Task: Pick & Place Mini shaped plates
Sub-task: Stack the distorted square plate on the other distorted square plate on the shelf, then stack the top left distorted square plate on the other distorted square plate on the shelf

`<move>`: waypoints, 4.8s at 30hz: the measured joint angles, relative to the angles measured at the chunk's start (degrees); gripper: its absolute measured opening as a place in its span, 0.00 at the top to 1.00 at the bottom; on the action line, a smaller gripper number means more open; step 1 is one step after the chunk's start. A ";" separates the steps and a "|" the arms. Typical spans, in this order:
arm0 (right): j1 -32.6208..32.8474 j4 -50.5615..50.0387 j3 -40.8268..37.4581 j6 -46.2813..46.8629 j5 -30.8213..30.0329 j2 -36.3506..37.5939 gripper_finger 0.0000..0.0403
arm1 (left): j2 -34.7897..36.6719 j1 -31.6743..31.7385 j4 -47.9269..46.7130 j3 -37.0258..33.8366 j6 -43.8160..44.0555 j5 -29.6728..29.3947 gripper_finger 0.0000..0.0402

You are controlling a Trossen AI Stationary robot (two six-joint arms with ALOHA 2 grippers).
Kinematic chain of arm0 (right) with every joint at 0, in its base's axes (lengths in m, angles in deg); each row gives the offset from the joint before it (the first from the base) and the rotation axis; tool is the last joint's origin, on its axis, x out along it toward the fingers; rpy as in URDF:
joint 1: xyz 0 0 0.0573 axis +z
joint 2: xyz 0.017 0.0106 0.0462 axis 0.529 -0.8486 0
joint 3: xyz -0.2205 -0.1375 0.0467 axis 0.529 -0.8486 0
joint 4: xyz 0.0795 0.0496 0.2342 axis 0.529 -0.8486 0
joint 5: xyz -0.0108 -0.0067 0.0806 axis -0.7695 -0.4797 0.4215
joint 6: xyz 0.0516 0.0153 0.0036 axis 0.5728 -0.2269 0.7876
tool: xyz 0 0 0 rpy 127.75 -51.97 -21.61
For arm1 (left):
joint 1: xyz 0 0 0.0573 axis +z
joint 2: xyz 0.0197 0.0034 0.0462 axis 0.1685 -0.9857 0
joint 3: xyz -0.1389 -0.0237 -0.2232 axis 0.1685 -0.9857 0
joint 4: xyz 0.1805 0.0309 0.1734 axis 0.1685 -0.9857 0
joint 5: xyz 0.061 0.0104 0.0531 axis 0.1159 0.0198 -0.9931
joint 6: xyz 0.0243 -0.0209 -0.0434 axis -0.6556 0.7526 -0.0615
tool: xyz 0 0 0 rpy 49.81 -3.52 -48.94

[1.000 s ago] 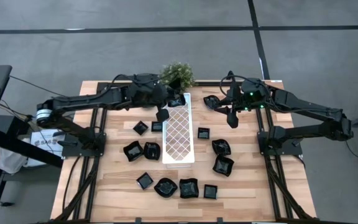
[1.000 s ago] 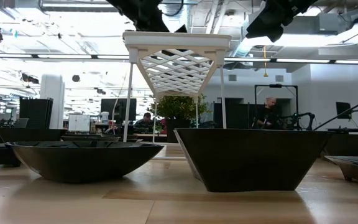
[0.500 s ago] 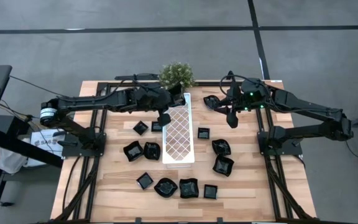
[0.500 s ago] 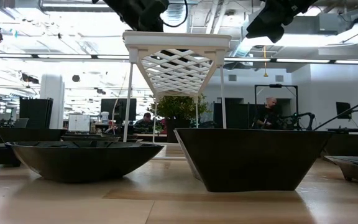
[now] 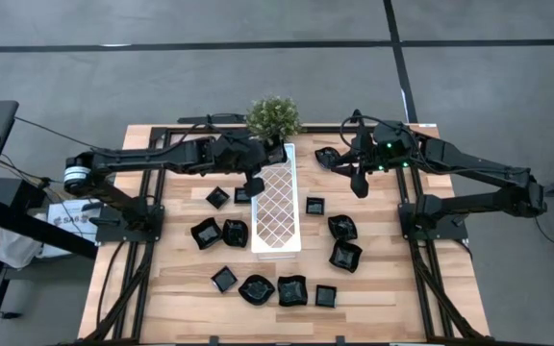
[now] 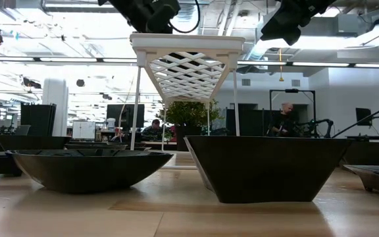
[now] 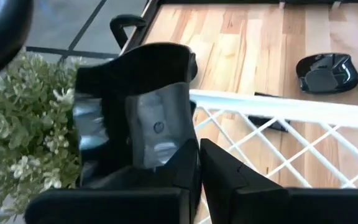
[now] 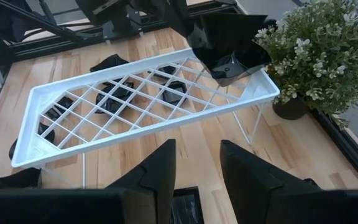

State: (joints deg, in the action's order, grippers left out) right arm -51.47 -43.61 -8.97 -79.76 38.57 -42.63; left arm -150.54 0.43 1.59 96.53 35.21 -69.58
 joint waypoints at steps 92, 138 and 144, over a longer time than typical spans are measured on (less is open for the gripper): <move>0.55 -2.80 -0.02 2.38 0.22 -0.11 0.70 | 29.71 -14.67 -28.33 -34.95 62.90 10.54 0.72; 0.55 -3.44 -0.02 2.36 0.22 -0.11 0.70 | 29.73 -12.68 -15.65 -46.14 59.57 12.21 0.79; 0.55 -3.44 -0.02 2.34 0.22 -0.11 0.70 | 29.73 -12.67 -14.93 -46.14 58.75 12.48 0.91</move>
State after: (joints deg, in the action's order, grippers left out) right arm -50.92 -47.06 -8.99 -77.42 38.79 -42.74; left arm -120.81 -12.24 -13.34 50.39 93.97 -57.10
